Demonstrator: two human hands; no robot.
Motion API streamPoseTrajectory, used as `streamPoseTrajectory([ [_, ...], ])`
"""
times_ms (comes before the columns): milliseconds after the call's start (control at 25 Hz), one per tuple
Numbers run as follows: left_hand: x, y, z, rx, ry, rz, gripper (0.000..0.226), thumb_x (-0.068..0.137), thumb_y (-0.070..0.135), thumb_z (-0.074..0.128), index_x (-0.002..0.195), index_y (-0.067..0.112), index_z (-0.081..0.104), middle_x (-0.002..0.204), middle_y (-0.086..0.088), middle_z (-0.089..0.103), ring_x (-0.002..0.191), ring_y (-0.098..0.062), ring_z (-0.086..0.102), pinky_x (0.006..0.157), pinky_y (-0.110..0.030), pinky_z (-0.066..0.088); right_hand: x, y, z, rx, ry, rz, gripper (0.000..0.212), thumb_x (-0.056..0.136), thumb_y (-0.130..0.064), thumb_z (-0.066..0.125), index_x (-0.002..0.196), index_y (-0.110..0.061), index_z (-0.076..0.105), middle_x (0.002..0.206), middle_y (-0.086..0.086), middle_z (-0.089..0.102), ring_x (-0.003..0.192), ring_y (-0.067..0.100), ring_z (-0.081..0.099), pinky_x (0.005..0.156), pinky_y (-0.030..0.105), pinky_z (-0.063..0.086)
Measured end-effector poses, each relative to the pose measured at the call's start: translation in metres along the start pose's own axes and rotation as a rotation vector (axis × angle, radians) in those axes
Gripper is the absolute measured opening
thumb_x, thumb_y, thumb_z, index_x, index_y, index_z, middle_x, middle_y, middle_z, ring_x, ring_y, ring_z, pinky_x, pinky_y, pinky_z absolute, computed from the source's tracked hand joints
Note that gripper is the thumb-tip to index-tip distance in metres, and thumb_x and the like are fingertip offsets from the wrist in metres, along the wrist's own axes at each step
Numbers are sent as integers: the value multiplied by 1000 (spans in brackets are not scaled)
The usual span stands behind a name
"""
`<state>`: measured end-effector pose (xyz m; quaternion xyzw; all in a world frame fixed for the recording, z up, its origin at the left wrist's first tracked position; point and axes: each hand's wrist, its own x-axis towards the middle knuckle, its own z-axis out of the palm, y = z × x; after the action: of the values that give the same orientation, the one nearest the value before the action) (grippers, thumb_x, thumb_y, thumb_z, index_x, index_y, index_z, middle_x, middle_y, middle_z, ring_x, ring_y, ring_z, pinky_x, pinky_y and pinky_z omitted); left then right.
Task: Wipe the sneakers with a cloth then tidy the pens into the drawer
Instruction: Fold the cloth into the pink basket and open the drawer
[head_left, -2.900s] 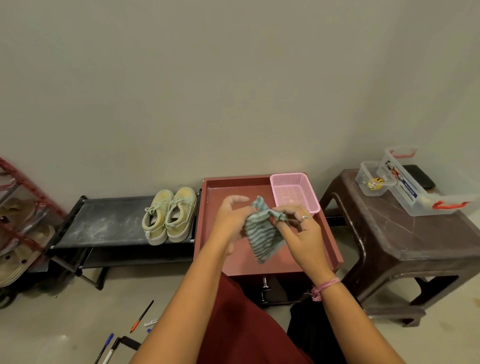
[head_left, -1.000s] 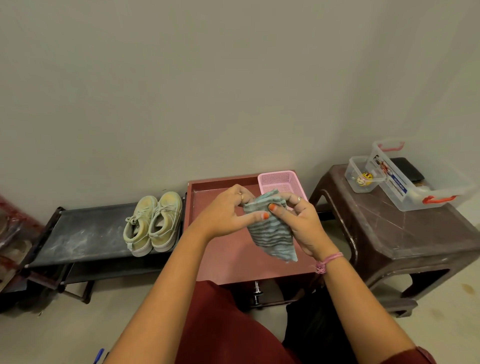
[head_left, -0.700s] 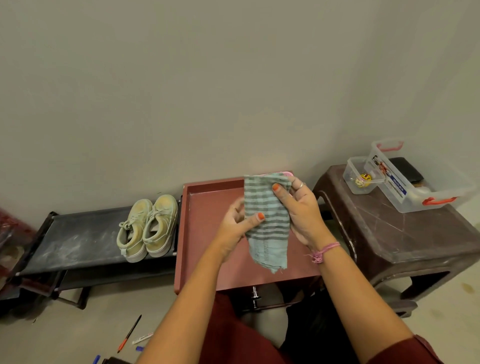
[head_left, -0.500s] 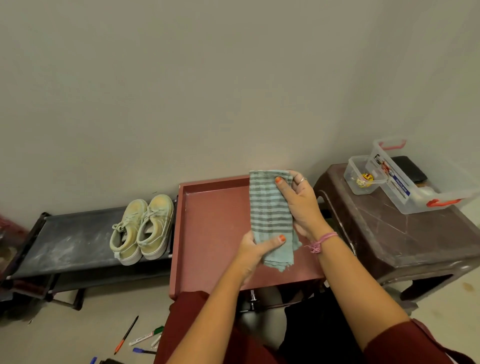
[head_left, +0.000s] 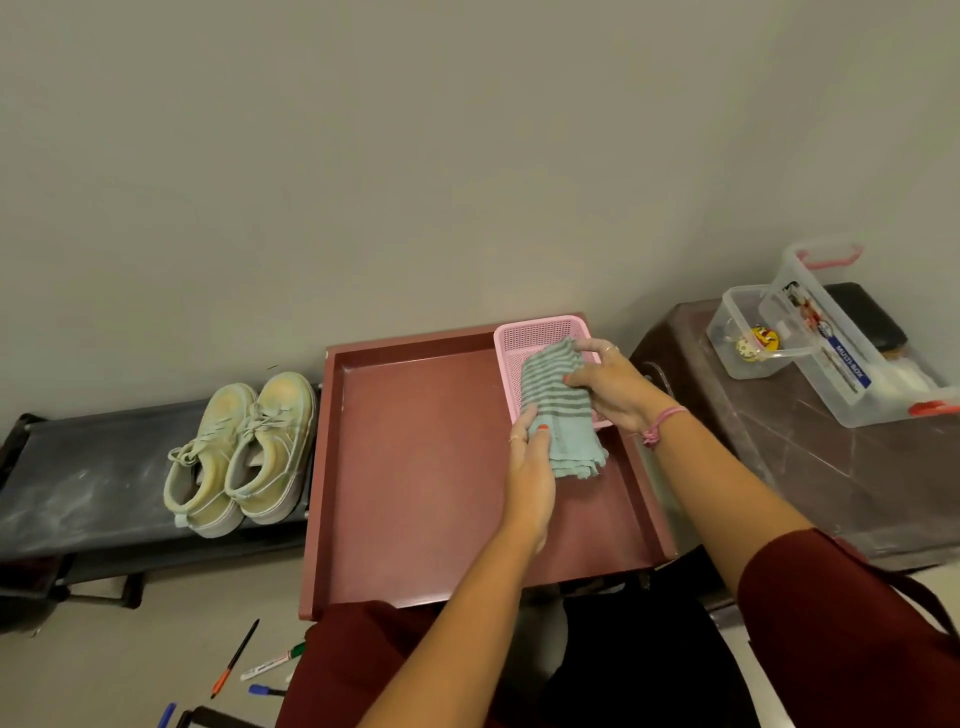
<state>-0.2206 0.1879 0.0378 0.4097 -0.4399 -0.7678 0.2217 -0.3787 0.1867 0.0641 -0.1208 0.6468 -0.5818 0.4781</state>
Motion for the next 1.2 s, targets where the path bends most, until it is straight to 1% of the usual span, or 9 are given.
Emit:
streamPoseTrajectory([
  [160, 35, 3, 1, 250, -35, 65, 50, 94, 6, 50, 141, 21, 46, 139, 2, 51, 124, -14, 53, 105, -36, 46, 34, 7, -9, -221, -56, -121, 38, 96, 5, 41, 127, -11, 53, 125, 17, 56, 98, 19, 63, 80, 26, 57],
  [240, 54, 7, 3, 380, -11, 147, 49, 89, 6, 57, 137, 16, 53, 134, 1, 58, 119, -14, 58, 101, -31, 49, 57, 9, -15, -542, -101, -203, 53, 92, 1, 50, 140, -19, 42, 142, 9, 40, 119, 19, 52, 99, 31, 48],
  [360, 87, 7, 7, 518, -7, 196, 41, 88, 2, 59, 129, 3, 60, 123, -7, 63, 106, -20, 64, 77, -18, 56, 86, 5, -23, -919, -212, -216, 85, 83, -1, 60, 151, -26, 17, 156, 2, 8, 139, 20, 26, 115, 37, 28],
  [440, 107, 0, 12, 733, -28, 236, 35, 91, 7, 55, 125, 1, 63, 119, -16, 65, 102, -28, 64, 82, -31, 56, 100, 5, -27, -1060, -224, -211, 90, 82, 2, 60, 152, -24, 9, 158, 5, 1, 143, 23, 19, 116, 34, 23],
  [720, 147, -29, 17, 1472, -216, 146, 37, 100, 19, 38, 123, 1, 60, 122, -21, 51, 111, -37, 53, 91, -42, 44, 133, 34, -26, -1369, -112, -115, 76, 89, -10, 58, 151, -15, 15, 155, 17, 13, 140, 35, 24, 115, 36, 25],
  [840, 142, -31, 18, 1526, -171, 282, 43, 101, 27, 36, 124, -2, 59, 129, -18, 44, 118, -35, 42, 105, -43, 33, 142, 51, -22, -1421, 68, -164, 59, 99, -29, 41, 151, -20, 14, 152, 17, 26, 129, 36, 41, 108, 45, 36],
  [960, 131, -27, 18, 1562, -114, 449, 48, 101, 33, 33, 125, 3, 61, 126, -12, 53, 122, -30, 41, 119, -47, 5, 140, 52, -18, -1614, 119, -245, 52, 97, -15, 42, 146, -6, 26, 156, 16, 11, 135, 39, 31, 107, 45, 38],
  [1080, 123, -25, 15, 1614, -143, 464, 66, 94, 38, 12, 97, 9, 71, 96, -9, 68, 99, -28, 59, 113, -57, -11, 134, 41, -14, -1749, 174, -358, 42, 97, -14, 45, 138, -6, 40, 150, 16, 27, 135, 34, 31, 104, 42, 39],
  [1200, 114, -25, 14, 1546, -203, 372, 54, 96, 36, 19, 86, 12, 66, 90, -7, 70, 96, -26, 62, 110, -60, -17, 134, 42, -15, -1843, 90, -346, 50, 95, -18, 49, 142, -7, 35, 145, 14, 39, 132, 31, 39, 105, 42, 40],
])
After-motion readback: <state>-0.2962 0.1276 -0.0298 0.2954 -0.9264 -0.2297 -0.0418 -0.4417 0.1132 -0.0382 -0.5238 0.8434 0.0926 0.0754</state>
